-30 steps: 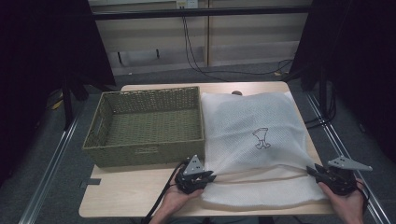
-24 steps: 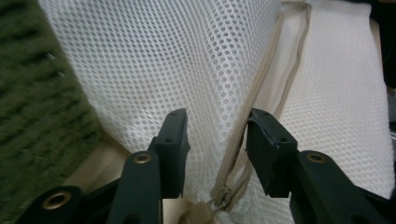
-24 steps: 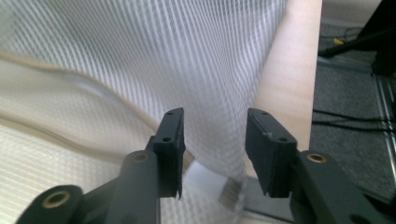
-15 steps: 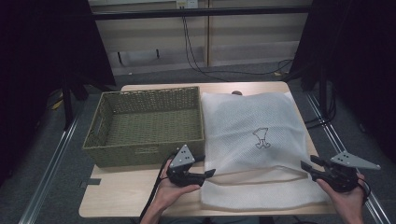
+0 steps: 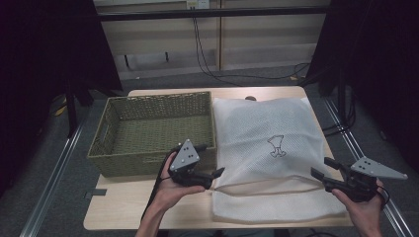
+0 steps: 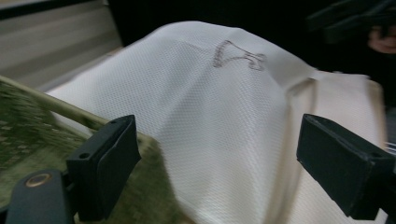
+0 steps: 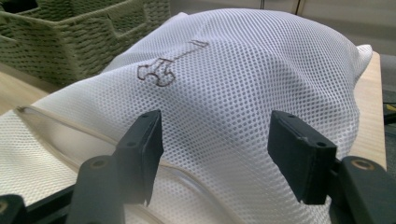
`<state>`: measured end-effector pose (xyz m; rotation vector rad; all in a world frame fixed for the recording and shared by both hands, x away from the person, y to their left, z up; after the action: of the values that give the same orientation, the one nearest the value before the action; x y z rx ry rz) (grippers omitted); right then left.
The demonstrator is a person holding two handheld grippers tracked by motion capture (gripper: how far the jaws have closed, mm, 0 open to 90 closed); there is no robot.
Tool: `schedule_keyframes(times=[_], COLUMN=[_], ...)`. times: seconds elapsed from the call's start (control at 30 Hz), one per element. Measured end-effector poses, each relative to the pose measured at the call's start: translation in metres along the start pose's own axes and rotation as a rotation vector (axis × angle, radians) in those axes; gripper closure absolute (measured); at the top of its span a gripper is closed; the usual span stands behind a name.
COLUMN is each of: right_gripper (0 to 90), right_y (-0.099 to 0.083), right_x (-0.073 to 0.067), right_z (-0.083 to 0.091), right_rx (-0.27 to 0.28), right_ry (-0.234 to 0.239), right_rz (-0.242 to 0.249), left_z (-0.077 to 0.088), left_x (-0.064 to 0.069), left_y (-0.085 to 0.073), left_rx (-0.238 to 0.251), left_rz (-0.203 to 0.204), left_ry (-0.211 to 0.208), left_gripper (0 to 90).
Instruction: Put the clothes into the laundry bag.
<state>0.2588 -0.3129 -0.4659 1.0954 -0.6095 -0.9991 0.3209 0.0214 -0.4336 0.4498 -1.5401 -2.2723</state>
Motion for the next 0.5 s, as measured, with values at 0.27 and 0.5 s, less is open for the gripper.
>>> schedule_keyframes(times=[0.27, 0.5], right_gripper=[33.6, 27.5], right_y=[-0.005, -0.015], right_x=[-0.003, -0.012], right_z=[0.003, -0.005], right_rx=[0.019, -0.008], right_ry=[0.015, 0.008], right_rz=[-0.025, -0.034], left_z=[0.042, 0.094], left_x=[-0.036, -0.048], left_y=[0.0, -0.036], left_rx=[-0.057, -0.05], left_rz=[0.048, 0.091], left_ry=[0.094, 0.224], left_gripper=[9.3, 6.1])
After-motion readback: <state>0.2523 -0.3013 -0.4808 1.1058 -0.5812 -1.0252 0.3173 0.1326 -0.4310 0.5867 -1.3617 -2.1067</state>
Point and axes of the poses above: each handheld gripper's, and its own axes: z roughly backward along the jaws, y roughly out of its top, x roughly to its right, the point moved 9 cm from there along -z, roughly forward along the jaws, and after that the axes turned 2 degrees about x, right-handed, at the moved point
